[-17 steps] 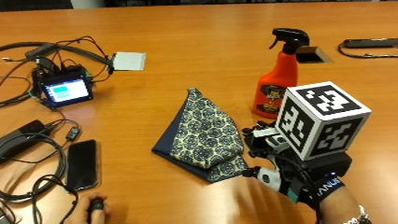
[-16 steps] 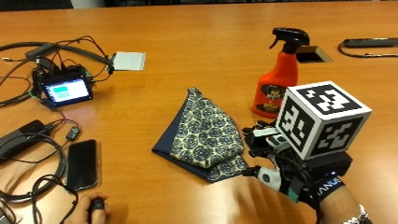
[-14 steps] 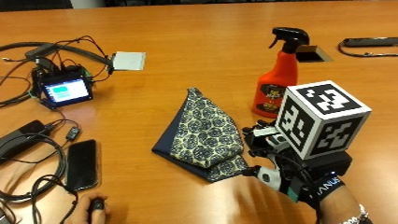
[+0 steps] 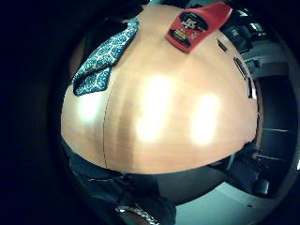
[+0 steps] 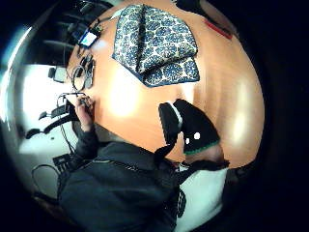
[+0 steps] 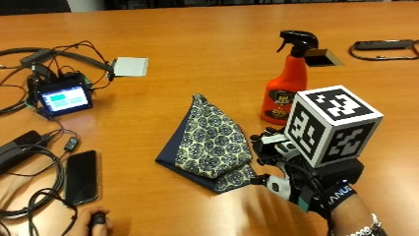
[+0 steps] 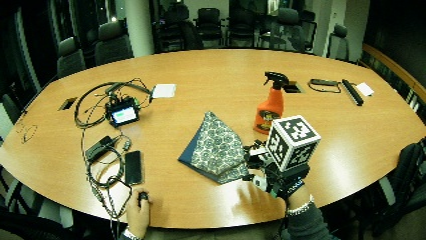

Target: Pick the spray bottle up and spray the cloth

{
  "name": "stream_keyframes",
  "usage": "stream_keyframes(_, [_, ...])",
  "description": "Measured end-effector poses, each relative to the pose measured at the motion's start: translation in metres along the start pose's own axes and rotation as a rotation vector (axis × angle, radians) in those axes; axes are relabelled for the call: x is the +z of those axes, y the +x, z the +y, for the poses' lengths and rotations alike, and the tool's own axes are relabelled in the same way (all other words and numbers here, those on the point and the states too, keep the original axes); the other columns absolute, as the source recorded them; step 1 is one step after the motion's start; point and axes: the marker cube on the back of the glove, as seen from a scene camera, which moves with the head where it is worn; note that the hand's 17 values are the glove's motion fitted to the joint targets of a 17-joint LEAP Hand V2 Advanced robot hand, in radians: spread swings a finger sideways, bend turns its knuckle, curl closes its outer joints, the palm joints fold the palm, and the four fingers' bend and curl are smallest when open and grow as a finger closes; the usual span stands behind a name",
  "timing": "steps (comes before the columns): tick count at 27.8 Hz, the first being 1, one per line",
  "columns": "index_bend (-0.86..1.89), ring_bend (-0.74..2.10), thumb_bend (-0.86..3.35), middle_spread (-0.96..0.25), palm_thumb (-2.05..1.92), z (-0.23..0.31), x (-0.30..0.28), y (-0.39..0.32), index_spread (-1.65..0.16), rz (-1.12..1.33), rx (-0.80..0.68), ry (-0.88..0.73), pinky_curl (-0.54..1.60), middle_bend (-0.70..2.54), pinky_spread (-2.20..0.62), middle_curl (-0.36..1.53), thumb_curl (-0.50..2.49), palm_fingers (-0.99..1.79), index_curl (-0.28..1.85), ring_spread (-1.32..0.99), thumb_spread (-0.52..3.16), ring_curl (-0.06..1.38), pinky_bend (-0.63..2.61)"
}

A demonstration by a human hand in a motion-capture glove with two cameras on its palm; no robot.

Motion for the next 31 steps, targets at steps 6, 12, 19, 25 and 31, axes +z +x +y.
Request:
stream_keyframes(6, [0.18, 0.26, 0.22, -0.09, 0.57, -0.005, 0.002, -0.004, -0.46, 0.0, -0.003, 0.005, 0.23, 0.18, 0.21, 0.21, 0.19, 0.37, 0.24, -0.1, 1.09, 0.18, 0.3])
stream_keyframes(12, [0.18, 0.26, 0.18, -0.09, 0.58, -0.015, -0.002, -0.001, -0.46, -0.015, 0.008, 0.025, 0.25, 0.18, 0.21, 0.23, 0.21, 0.37, 0.26, -0.1, 1.13, 0.2, 0.29])
stream_keyframes(19, [0.17, 0.28, 0.13, -0.09, 0.58, -0.044, -0.013, 0.015, -0.46, -0.077, 0.064, 0.094, 0.27, 0.19, 0.21, 0.25, 0.23, 0.43, 0.27, -0.1, 1.15, 0.22, 0.3])
stream_keyframes(25, [0.17, 0.32, 0.1, -0.1, 0.59, -0.066, -0.016, 0.041, -0.45, -0.115, 0.165, 0.152, 0.28, 0.18, 0.21, 0.26, 0.24, 0.53, 0.28, -0.1, 1.17, 0.24, 0.3])
stream_keyframes(31, [0.19, 0.39, 0.08, -0.11, 0.61, -0.095, -0.023, 0.069, -0.42, -0.137, 0.304, 0.227, 0.29, 0.16, 0.19, 0.27, 0.26, 0.65, 0.3, -0.11, 1.18, 0.28, 0.27])
